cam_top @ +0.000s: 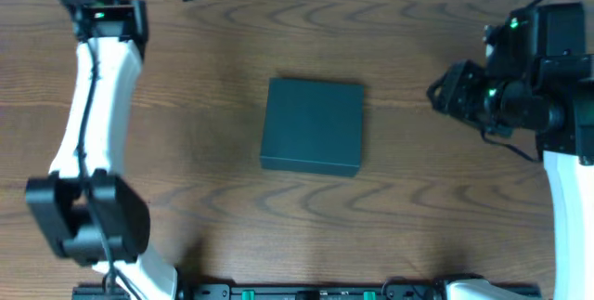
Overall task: Pack container
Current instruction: 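Release the closed lid and lift both grippers away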
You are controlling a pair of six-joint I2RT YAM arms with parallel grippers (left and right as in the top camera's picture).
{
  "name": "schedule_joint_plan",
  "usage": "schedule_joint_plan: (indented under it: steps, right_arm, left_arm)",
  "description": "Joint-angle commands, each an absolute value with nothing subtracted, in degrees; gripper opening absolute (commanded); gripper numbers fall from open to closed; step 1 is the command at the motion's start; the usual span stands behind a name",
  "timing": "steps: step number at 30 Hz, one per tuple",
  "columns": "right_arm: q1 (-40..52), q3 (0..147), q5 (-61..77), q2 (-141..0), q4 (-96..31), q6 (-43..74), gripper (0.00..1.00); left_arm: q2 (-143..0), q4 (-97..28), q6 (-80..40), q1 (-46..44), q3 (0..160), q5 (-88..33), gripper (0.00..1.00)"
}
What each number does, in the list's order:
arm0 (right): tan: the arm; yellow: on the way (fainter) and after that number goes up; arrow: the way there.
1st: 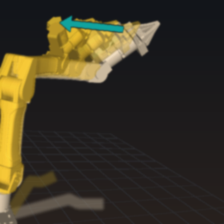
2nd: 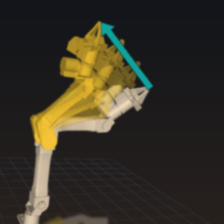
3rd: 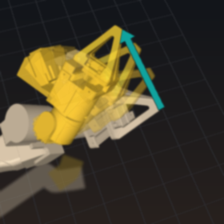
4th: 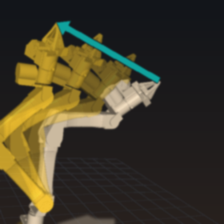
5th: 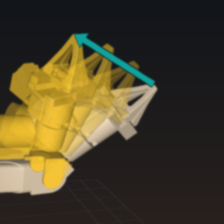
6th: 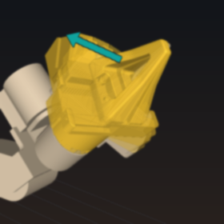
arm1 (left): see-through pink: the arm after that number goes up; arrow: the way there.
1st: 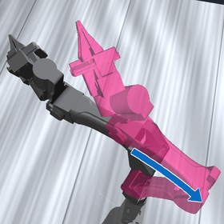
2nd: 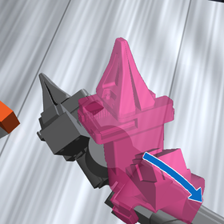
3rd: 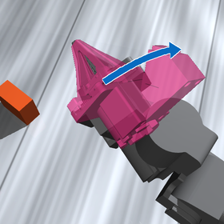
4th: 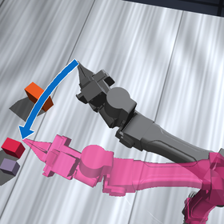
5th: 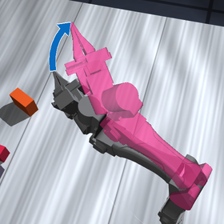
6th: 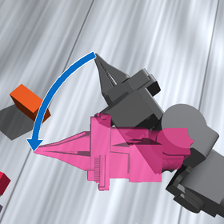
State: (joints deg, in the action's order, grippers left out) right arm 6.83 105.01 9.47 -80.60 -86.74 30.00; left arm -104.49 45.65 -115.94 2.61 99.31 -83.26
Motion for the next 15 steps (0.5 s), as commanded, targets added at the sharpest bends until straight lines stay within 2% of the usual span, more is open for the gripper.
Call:
schedule_joint_plan:
  steps: [1, 3, 5, 9, 12, 15]
  right_arm:
    - [9.5, 105.1, 7.9, -80.0, -88.7, 28.6, 0.63]
    - [11.7, 105.1, 7.9, -79.9, -89.1, 28.2, 0.71]
    - [14.0, 105.1, 7.6, -79.8, -88.8, 28.0, 0.76]
    - [17.3, 105.1, 5.1, -79.7, -88.1, 28.0, 0.83]
    - [17.7, 105.1, 0.5, -79.7, -88.1, 26.4, 0.85]
    - [17.6, 105.1, -4.6, -79.7, -88.3, 25.2, 0.82]
  left_arm:
    - [-101.9, 38.2, -115.4, 4.8, 100.6, -74.0, 0.06]
    - [-100.4, 26.9, -106.6, 4.9, 100.7, -70.0, 0.06]
    - [-99.2, 10.1, -96.3, 4.9, 101.1, -66.7, 0.06]
    - [-97.8, -25.9, -60.1, 4.7, 102.5, -55.4, 0.06]
    - [-97.3, -42.5, -39.5, 4.1, 102.5, -43.8, 0.06]
    - [-97.3, -54.3, -23.0, 2.5, 102.5, -30.8, 0.06]
